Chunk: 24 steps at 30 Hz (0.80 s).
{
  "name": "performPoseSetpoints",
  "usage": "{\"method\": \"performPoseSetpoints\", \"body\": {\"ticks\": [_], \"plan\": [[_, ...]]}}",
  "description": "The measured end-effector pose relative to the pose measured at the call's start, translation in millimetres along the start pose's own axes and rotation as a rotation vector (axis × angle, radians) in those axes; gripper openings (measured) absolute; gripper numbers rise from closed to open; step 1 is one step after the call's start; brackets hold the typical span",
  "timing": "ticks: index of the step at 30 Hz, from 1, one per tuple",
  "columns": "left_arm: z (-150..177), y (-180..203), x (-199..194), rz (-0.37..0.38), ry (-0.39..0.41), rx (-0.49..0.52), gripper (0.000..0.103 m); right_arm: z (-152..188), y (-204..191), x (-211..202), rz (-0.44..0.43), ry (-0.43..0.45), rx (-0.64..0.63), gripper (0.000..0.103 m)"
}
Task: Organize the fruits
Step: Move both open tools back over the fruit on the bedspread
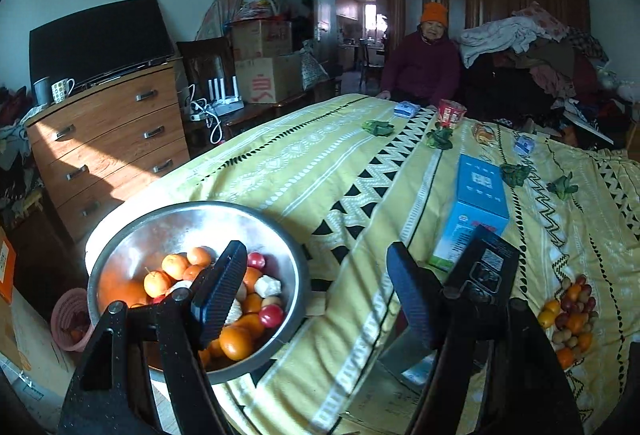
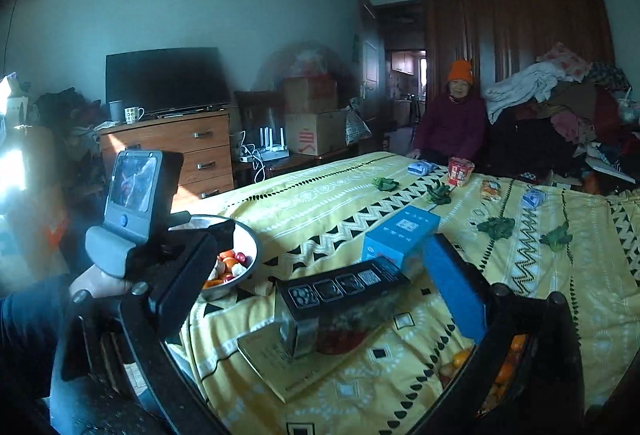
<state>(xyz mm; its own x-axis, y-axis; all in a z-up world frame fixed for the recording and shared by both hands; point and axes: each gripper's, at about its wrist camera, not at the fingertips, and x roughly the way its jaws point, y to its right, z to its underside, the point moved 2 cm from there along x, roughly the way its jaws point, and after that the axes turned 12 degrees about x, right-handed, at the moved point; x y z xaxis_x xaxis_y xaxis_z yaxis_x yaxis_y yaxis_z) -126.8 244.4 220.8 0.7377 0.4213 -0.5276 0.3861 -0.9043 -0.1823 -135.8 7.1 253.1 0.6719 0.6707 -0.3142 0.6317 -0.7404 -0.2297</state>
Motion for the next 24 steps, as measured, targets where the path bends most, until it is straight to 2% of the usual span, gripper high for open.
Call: {"method": "performPoseSetpoints", "body": {"ticks": [5,9,14,17,21,24], "plan": [[-9.8,55.1,-9.5,0.053,0.024,0.08,0.074,30.6,44.2,-15.7,0.068,-0.077,0.113,0.103],[-14.2,91.9,-16.4,0.082,0.032,0.134,0.074,56.9,71.3,-35.3,0.135,-0.125,0.139,0.103],[-12.6,137.3,-21.3,0.128,0.023,0.207,0.074,81.9,107.3,-51.9,0.169,-0.2,0.219,0.103],[-6.8,167.1,-23.8,0.184,0.01,0.25,0.074,96.7,130.7,-60.3,0.184,-0.226,0.284,0.103],[8.2,212.6,-20.1,0.296,-0.034,0.32,0.074,118.3,157.3,-69.4,0.201,-0.269,0.366,0.102],[23.2,243.5,-7.1,0.41,-0.104,0.338,0.074,132.5,171.2,-75.9,0.205,-0.287,0.408,0.095]]}}
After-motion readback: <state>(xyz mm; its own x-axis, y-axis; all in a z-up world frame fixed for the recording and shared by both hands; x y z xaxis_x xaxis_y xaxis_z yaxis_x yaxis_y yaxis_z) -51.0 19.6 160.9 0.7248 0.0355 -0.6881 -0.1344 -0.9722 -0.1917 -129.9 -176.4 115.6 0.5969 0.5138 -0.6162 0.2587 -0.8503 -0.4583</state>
